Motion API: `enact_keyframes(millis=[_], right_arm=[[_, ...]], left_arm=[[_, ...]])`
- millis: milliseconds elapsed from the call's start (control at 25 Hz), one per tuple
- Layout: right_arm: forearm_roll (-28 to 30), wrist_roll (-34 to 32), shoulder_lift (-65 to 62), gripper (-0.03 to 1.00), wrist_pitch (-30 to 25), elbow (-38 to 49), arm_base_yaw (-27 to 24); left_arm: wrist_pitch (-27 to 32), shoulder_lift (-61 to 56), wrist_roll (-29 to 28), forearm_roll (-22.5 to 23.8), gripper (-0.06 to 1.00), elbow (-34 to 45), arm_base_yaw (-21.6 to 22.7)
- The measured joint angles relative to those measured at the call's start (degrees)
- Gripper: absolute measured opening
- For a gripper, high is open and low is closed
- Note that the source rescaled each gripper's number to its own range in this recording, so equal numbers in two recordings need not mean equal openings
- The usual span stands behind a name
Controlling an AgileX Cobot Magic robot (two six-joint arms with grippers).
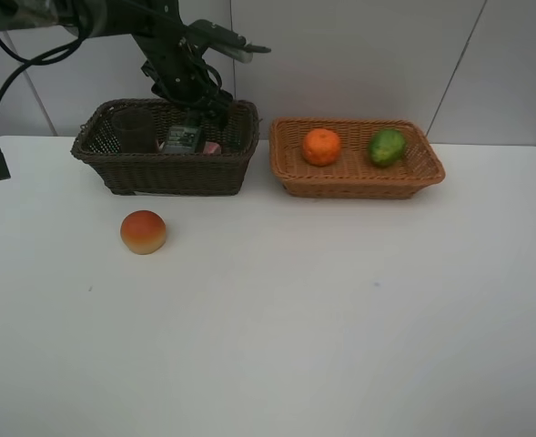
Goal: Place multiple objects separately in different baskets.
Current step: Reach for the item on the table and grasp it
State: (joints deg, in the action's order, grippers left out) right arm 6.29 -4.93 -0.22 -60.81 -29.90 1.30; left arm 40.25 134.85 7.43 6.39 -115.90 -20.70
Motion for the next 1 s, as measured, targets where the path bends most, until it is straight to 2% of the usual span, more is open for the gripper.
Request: enact_keyframes(millis=[240, 520, 680, 800, 1000], right_arm=[[0.0, 0.0, 0.0, 0.79, 0.0, 0.0, 0.0], [0.0, 0.0, 0.0, 0.79, 0.0, 0.0, 0.0], [0.0, 0.0, 0.0, 0.79, 0.0, 0.0, 0.0], [0.0, 0.0, 0.0, 0.79, 0.0, 0.0, 0.0], [0.0, 0.0, 0.0, 0.79, 0.0, 0.0, 0.0]], left_arm=[[2.5, -1.1, -0.7, 0.1, 1.00, 0.0, -0.4], [15.0, -7.9, -4.9, 1.4, 1.00, 0.0, -3.0], [22.0, -13.0, -7.4, 3.8, 1.00, 0.0, -4.8], [24.2, -16.3, -8.6, 7.0, 1.00, 0.0, -6.2], [26.8, -19.5, -9.8, 8.0, 1.00, -0.1, -8.2]])
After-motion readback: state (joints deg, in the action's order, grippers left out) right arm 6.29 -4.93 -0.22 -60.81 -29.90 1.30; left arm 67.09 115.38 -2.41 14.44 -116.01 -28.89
